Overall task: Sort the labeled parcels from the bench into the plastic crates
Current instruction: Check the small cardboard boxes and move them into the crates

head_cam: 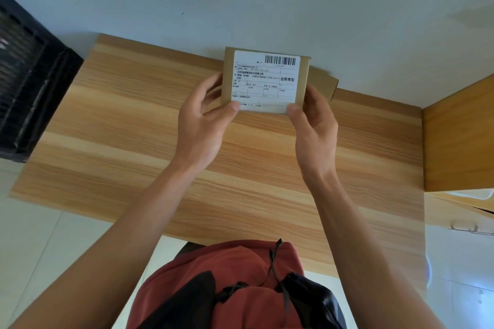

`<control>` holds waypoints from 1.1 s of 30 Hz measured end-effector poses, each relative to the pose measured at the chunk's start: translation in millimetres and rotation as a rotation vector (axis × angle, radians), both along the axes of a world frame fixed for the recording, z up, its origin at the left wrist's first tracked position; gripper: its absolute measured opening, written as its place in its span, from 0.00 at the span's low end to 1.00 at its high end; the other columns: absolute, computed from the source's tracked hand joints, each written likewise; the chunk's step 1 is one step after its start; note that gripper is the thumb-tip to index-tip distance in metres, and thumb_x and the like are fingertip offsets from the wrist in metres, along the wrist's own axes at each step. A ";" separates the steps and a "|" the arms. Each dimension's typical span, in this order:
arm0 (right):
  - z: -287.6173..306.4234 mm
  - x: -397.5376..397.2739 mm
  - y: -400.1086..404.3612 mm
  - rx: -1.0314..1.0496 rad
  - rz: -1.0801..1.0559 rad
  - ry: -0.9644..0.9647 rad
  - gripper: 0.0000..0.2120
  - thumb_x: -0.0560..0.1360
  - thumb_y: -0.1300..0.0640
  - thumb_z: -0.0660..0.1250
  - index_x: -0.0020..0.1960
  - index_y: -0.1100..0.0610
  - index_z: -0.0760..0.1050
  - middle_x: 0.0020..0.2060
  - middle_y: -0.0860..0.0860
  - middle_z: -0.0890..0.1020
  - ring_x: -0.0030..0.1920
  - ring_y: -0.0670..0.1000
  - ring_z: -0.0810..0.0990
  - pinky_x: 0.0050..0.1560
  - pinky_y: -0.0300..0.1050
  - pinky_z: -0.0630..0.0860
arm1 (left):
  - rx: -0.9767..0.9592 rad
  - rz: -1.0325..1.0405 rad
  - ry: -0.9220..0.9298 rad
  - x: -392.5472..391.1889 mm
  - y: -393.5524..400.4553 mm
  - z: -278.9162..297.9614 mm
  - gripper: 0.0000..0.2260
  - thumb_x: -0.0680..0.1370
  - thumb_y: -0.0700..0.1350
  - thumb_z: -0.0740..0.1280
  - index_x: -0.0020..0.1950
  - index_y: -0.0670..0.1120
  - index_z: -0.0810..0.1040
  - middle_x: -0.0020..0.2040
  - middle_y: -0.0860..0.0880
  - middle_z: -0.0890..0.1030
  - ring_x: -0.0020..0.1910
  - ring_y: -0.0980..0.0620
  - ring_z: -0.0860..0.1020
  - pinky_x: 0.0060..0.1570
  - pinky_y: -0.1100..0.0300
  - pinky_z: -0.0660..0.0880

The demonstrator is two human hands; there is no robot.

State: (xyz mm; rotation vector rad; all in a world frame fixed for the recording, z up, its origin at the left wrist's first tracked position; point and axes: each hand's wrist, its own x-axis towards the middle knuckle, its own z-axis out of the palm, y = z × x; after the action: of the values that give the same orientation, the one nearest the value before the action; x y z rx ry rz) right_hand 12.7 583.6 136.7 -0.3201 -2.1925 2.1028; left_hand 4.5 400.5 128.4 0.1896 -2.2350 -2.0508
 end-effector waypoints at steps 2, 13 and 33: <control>-1.9 1.4 1.0 0.027 0.015 0.004 0.20 0.82 0.66 0.64 0.73 0.56 0.73 0.61 0.47 0.85 0.65 0.46 0.81 0.65 0.47 0.79 | -0.009 0.017 0.003 4.1 -0.2 -2.0 0.25 0.77 0.35 0.74 0.73 0.42 0.74 0.67 0.49 0.82 0.67 0.53 0.79 0.64 0.54 0.79; -5.3 13.5 -6.6 0.061 0.103 0.072 0.24 0.82 0.69 0.61 0.77 0.57 0.70 0.65 0.49 0.83 0.67 0.49 0.80 0.66 0.50 0.79 | -0.035 0.115 0.032 29.6 -5.1 -3.9 0.25 0.78 0.36 0.74 0.73 0.38 0.73 0.67 0.47 0.81 0.68 0.52 0.79 0.63 0.59 0.78; 7.5 34.1 -179.0 0.132 0.489 0.147 0.27 0.81 0.67 0.64 0.78 0.54 0.69 0.68 0.44 0.81 0.70 0.45 0.77 0.68 0.46 0.77 | -0.061 0.567 -0.020 118.8 -159.8 14.8 0.21 0.80 0.37 0.71 0.73 0.47 0.77 0.63 0.54 0.83 0.62 0.61 0.80 0.57 0.70 0.77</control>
State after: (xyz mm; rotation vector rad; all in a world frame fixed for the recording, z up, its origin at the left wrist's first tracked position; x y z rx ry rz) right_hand 46.8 404.6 144.1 0.4103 -2.4898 2.0829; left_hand 123.3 240.6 143.1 0.7425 -1.9456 -1.6752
